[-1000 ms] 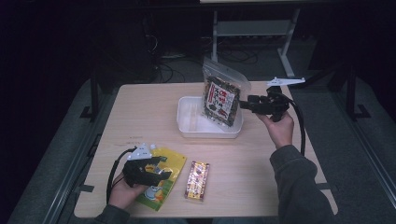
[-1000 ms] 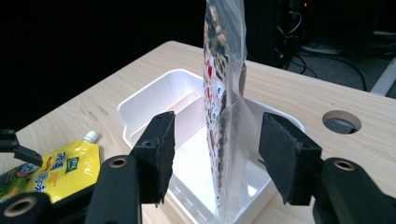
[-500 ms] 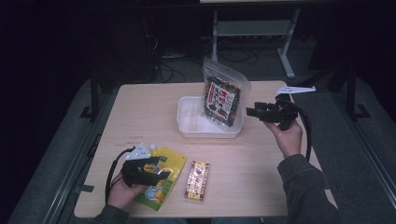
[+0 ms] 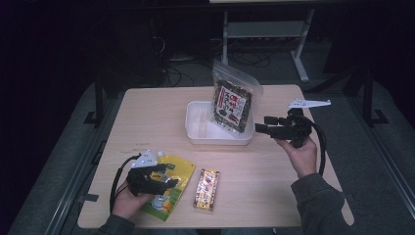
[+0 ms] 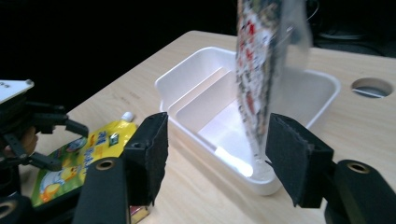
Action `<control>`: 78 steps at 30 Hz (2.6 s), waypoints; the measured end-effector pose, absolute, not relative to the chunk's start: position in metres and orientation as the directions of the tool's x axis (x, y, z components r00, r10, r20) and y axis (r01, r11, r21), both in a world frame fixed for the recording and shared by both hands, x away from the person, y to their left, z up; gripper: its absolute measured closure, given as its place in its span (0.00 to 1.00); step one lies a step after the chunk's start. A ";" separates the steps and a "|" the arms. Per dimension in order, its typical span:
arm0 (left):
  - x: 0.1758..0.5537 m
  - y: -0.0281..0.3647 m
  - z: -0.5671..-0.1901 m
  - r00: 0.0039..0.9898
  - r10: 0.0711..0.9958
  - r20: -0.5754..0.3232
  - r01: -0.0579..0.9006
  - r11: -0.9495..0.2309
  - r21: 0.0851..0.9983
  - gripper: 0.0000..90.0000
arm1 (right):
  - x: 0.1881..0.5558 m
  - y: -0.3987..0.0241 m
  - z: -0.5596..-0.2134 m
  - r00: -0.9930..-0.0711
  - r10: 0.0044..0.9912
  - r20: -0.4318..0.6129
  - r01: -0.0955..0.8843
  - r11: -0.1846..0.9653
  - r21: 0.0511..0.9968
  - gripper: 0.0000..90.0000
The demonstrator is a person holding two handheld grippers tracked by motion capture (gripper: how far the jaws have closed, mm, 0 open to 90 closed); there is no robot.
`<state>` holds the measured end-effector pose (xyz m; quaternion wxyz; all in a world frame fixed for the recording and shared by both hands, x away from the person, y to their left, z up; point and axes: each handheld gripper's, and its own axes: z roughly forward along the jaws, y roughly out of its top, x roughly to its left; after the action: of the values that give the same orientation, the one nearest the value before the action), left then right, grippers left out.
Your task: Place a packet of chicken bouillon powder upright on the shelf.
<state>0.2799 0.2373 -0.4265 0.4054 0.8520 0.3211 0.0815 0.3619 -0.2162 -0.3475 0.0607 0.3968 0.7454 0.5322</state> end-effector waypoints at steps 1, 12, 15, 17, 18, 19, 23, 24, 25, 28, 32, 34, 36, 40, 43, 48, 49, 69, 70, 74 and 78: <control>0.280 0.237 -0.427 0.780 0.614 -0.122 0.482 -0.465 0.743 0.28 | 0.362 -0.216 -0.347 -0.678 0.656 0.332 0.527 0.118 0.842 0.42; 0.278 0.238 -0.427 0.776 0.619 -0.123 0.490 -0.468 0.736 0.28 | 0.349 -0.191 -0.360 -0.708 0.618 0.343 0.552 0.181 0.814 0.37; 0.278 0.239 -0.427 0.774 0.623 -0.117 0.493 -0.475 0.729 0.28 | 0.347 -0.186 -0.362 -0.716 0.608 0.343 0.553 0.195 0.810 0.37; 0.278 0.240 -0.427 0.772 0.625 -0.113 0.495 -0.479 0.725 0.28 | 0.346 -0.179 -0.365 -0.723 0.595 0.350 0.562 0.214 0.799 0.37; 0.278 0.240 -0.427 0.770 0.629 -0.108 0.496 -0.483 0.722 0.28 | 0.346 -0.175 -0.367 -0.728 0.589 0.350 0.564 0.226 0.794 0.37; 0.278 0.240 -0.427 0.768 0.632 -0.106 0.497 -0.484 0.721 0.28 | 0.345 -0.171 -0.368 -0.732 0.584 0.350 0.567 0.239 0.788 0.36; 0.277 0.240 -0.429 0.764 0.638 -0.091 0.501 -0.498 0.708 0.28 | 0.344 -0.155 -0.372 -0.749 0.568 0.340 0.565 0.281 0.776 0.35; 0.277 0.240 -0.429 0.763 0.640 -0.088 0.502 -0.502 0.704 0.28 | 0.344 -0.152 -0.373 -0.751 0.565 0.341 0.566 0.287 0.773 0.35; 0.276 0.241 -0.430 0.762 0.642 -0.084 0.504 -0.505 0.701 0.28 | 0.344 -0.149 -0.374 -0.754 0.559 0.344 0.568 0.291 0.770 0.35; 0.275 0.246 -0.431 0.754 0.652 -0.080 0.512 -0.506 0.694 0.28 | 0.345 -0.136 -0.376 -0.765 0.544 0.346 0.568 0.316 0.760 0.35; 0.273 0.253 -0.431 0.741 0.667 -0.081 0.527 -0.502 0.686 0.28 | 0.347 -0.121 -0.378 -0.778 0.523 0.349 0.569 0.348 0.745 0.35; 0.273 0.257 -0.431 0.732 0.676 -0.080 0.533 -0.496 0.685 0.28 | 0.348 -0.113 -0.378 -0.781 0.514 0.355 0.573 0.364 0.734 0.35; 0.272 0.260 -0.431 0.727 0.683 -0.076 0.537 -0.495 0.683 0.28 | 0.350 -0.105 -0.378 -0.786 0.505 0.357 0.574 0.380 0.726 0.35; 0.271 0.265 -0.434 0.718 0.692 -0.078 0.553 -0.498 0.667 0.31 | 0.356 -0.088 -0.379 -0.795 0.488 0.361 0.575 0.416 0.704 0.35; 0.271 0.268 -0.435 0.713 0.696 -0.082 0.565 -0.501 0.656 0.34 | 0.361 -0.076 -0.380 -0.795 0.477 0.374 0.586 0.445 0.677 0.36; 0.272 0.271 -0.436 0.710 0.698 -0.086 0.575 -0.505 0.644 0.38 | 0.368 -0.054 -0.383 -0.803 0.452 0.387 0.585 0.480 0.654 0.38; 0.273 0.271 -0.436 0.710 0.698 -0.090 0.578 -0.505 0.642 0.39 | 0.370 -0.050 -0.384 -0.805 0.450 0.388 0.585 0.489 0.646 0.38; 0.274 0.281 -0.438 0.692 0.713 -0.115 0.621 -0.506 0.599 0.68 | 0.401 0.002 -0.429 -0.765 0.459 0.451 0.640 0.618 0.457 0.55; 0.274 0.281 -0.438 0.692 0.713 -0.112 0.620 -0.508 0.598 0.68 | 0.402 0.003 -0.431 -0.764 0.461 0.452 0.642 0.619 0.453 0.55; 0.274 0.282 -0.439 0.690 0.715 -0.109 0.621 -0.508 0.597 0.70 | 0.405 0.006 -0.437 -0.752 0.473 0.458 0.653 0.624 0.429 0.54; 0.275 0.282 -0.440 0.687 0.719 -0.107 0.622 -0.505 0.598 0.73 | 0.408 0.009 -0.442 -0.742 0.474 0.474 0.662 0.629 0.407 0.54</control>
<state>0.2747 0.2820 -0.4397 0.3112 0.8640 0.3880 0.0776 0.4081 0.0090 -0.4422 -0.1633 0.3200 0.8877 0.2880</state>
